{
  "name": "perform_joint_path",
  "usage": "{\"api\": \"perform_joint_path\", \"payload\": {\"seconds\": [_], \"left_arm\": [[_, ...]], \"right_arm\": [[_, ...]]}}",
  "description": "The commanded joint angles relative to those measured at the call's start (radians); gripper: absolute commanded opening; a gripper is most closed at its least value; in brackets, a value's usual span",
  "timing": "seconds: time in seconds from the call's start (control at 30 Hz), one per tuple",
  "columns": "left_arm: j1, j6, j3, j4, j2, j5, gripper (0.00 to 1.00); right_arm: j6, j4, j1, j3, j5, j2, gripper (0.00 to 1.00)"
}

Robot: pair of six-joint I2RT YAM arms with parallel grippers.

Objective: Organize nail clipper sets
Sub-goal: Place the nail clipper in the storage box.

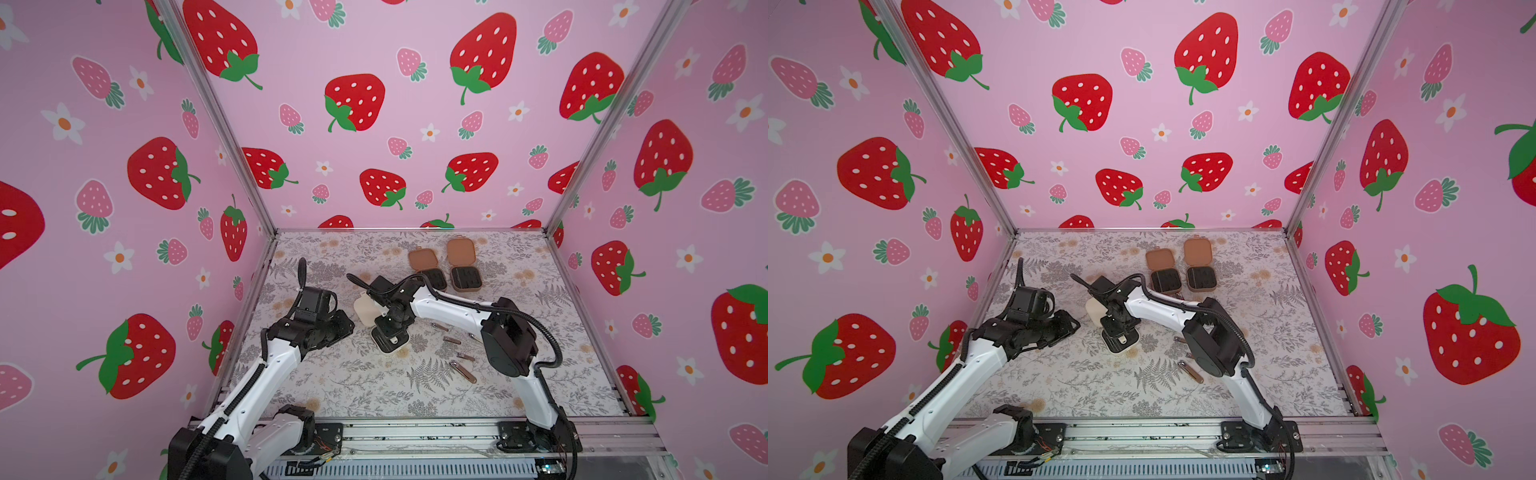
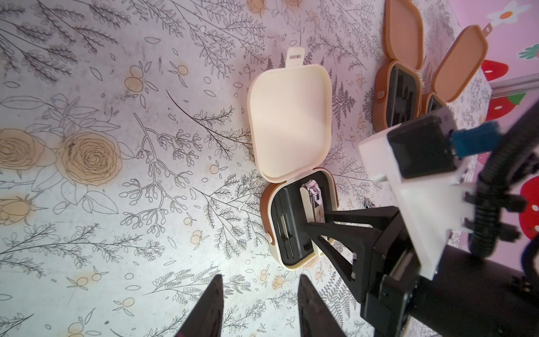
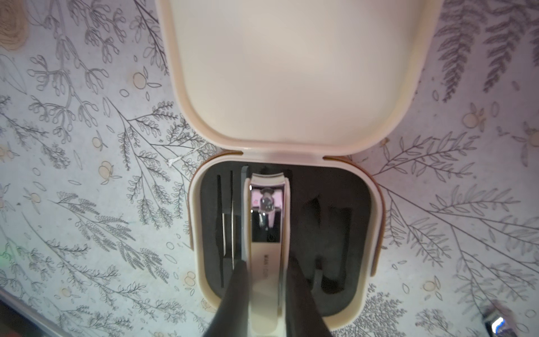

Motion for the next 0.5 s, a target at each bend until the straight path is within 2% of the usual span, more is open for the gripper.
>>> {"api": "perform_joint_path", "payload": {"seconds": [0.0,0.47], "left_arm": [[0.009,0.009,0.007,-0.011,-0.010,0.002,0.44],[0.019,0.007,-0.007,-0.001,-0.004,0.016,0.44]], "right_arm": [[0.035,-0.001,0.000,-0.006,-0.018,0.032,0.08],[0.063,0.017,0.001,-0.056,-0.026,0.045,0.08]]}}
